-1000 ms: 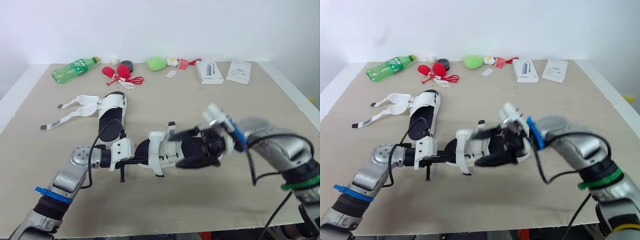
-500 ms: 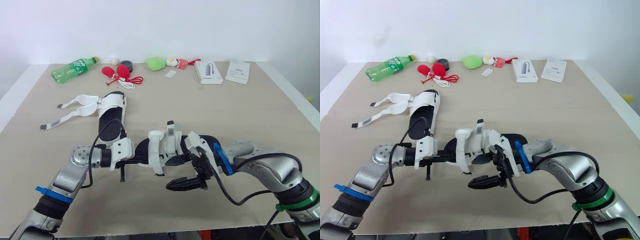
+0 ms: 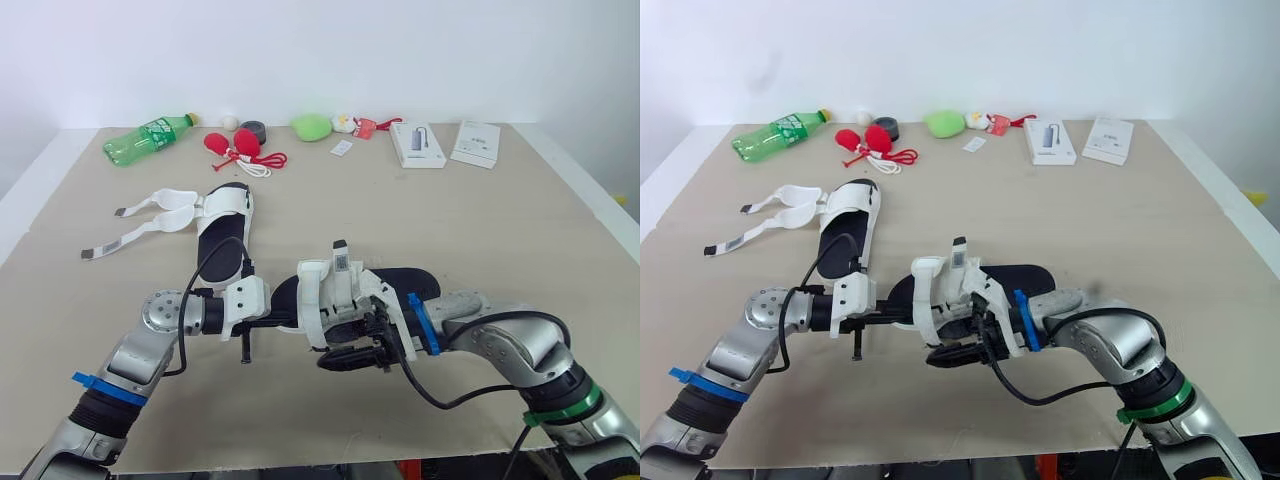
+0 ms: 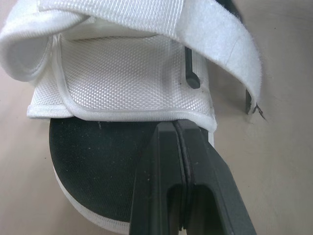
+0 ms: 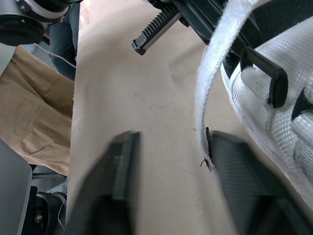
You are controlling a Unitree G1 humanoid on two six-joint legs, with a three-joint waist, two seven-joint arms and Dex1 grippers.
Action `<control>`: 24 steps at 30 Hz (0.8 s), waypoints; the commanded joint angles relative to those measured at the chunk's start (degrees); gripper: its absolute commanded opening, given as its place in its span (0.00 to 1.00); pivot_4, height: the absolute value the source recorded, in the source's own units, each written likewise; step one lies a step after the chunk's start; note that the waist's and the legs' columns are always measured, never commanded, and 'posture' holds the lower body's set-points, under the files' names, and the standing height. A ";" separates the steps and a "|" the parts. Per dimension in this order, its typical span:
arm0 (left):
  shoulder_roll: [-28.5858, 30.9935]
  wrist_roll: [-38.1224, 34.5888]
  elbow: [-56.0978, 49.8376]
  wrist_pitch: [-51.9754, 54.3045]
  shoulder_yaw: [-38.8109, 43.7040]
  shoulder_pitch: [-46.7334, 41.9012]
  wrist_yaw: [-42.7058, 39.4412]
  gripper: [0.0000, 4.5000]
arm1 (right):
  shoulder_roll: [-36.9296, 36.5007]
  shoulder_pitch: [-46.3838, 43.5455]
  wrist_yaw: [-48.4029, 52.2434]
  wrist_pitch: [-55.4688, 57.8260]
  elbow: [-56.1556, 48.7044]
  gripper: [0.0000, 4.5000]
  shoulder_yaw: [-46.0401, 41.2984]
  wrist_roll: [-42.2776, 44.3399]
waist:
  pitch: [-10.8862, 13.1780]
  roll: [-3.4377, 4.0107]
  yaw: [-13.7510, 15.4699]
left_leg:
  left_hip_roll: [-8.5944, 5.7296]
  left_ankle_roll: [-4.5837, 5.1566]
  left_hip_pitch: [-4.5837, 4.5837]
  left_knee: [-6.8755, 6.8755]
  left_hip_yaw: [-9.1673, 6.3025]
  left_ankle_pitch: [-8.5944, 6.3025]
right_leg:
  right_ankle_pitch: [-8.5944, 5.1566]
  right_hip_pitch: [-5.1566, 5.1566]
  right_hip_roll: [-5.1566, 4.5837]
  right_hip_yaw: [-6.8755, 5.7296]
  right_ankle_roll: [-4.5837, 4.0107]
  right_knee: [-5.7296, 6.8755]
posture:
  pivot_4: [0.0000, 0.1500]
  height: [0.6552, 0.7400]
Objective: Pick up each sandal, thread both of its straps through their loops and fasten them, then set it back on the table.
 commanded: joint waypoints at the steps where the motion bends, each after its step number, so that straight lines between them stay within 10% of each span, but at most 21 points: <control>1: 0.41 0.91 0.00 -0.41 -0.55 0.31 -0.14 0.00 | 1.22 -0.64 -1.31 2.27 0.17 0.15 -2.87 1.04 | 0.00 0.00 0.00 | 0.00 0.00 0.00 0.00 0.00 0.00 | 0.00 0.00 0.00 0.00 0.00 0.00 | 1.00 1.00; 13: 0.29 1.79 0.92 -1.45 -0.97 0.41 -0.31 0.00 | 4.67 -15.84 -0.34 20.00 5.75 0.03 -14.17 16.14 | 0.03 0.02 -0.07 | 0.00 0.00 -0.01 0.01 0.00 0.00 | 0.02 -0.01 -0.01 0.01 -0.01 0.00 | 1.00 1.00; 24: -1.45 2.75 2.58 -3.06 -2.01 -0.55 0.41 0.00 | 6.83 -28.82 -0.05 21.30 23.88 0.03 -7.16 6.17 | 0.01 -0.01 0.06 | 0.00 0.05 -0.14 -0.06 -0.01 0.01 | 0.01 -0.08 0.00 0.00 0.02 -0.08 | 1.00 1.00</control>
